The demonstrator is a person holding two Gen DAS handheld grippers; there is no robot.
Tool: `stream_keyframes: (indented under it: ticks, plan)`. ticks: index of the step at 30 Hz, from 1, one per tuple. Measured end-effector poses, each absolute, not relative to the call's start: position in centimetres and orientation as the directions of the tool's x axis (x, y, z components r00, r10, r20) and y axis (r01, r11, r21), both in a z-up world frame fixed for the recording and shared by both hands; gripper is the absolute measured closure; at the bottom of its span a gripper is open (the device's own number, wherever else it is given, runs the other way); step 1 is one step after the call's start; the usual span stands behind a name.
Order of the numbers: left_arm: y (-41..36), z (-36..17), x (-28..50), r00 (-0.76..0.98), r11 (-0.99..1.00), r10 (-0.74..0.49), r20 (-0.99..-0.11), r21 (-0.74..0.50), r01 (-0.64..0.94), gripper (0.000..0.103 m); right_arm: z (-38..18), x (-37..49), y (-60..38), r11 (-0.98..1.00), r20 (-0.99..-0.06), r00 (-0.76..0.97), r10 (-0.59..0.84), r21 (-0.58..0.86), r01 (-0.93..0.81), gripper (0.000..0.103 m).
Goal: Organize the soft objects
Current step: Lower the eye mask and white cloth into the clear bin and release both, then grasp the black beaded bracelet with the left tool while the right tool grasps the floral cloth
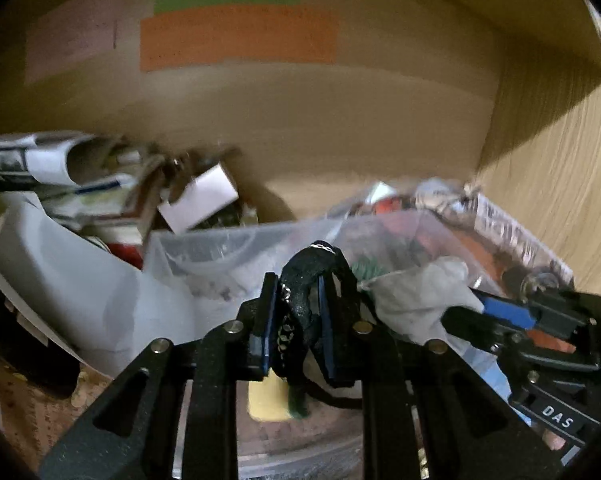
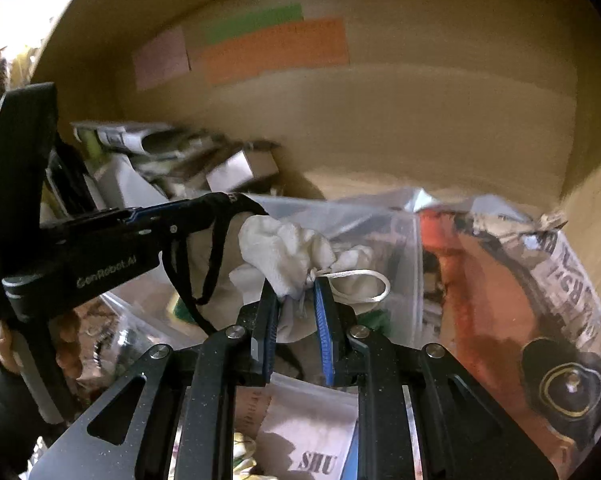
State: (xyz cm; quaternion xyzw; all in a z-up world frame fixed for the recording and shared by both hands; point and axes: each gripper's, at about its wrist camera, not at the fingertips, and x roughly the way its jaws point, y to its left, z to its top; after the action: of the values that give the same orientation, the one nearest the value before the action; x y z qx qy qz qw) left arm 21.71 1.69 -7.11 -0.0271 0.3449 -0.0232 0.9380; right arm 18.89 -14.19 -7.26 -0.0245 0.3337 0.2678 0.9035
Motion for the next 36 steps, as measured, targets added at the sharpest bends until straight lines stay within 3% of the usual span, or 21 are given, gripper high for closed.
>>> stream_keyframes:
  ticks: [4, 9, 11, 21, 27, 31, 36]
  plan:
    - [1.9, -7.7, 21.6, 0.740, 0.998, -0.055, -0.670, -0.058, 0.021, 0.080, -8.4, 19.8, -13.7, 0.856, -0.657, 0.605, 0.451, 0.127, -0.500, 0.086]
    - [2.5, -7.8, 21.1, 0.734, 0.996, -0.064, -0.676, -0.084, 0.009, 0.053, -8.4, 19.9, -13.6, 0.859, -0.668, 0.602, 0.438, 0.113, -0.499, 0.083]
    - [2.4, -7.6, 20.9, 0.738, 0.997, -0.063, -0.672, -0.080, 0.013, 0.052, -8.5, 19.9, -13.6, 0.862, -0.669, 0.606, 0.431, 0.107, -0.495, 0.078]
    - [2.8, -4.4, 17.1, 0.792, 0.996, -0.071, -0.607, -0.086, 0.023, 0.033, -6.4, 18.3, -14.2, 0.868, -0.618, 0.656, 0.433, 0.089, -0.489, 0.043]
    - [3.5, -2.1, 13.2, 0.837, 0.996, -0.054, -0.544, -0.086, 0.008, 0.009, -4.1, 16.5, -15.1, 0.867, -0.554, 0.698, 0.455, 0.096, -0.489, 0.029]
    - [3.8, -1.7, 10.7, 0.854, 0.998, -0.014, -0.521, -0.053, -0.016, 0.003, -3.0, 14.9, -15.6, 0.867, -0.519, 0.721, 0.459, 0.086, -0.490, 0.020]
    - [4.9, -2.4, 8.3, 0.839, 0.998, -0.004, -0.544, -0.059, -0.033, 0.001, -3.0, 13.1, -16.0, 0.862, -0.514, 0.720, 0.466, 0.079, -0.501, 0.019]
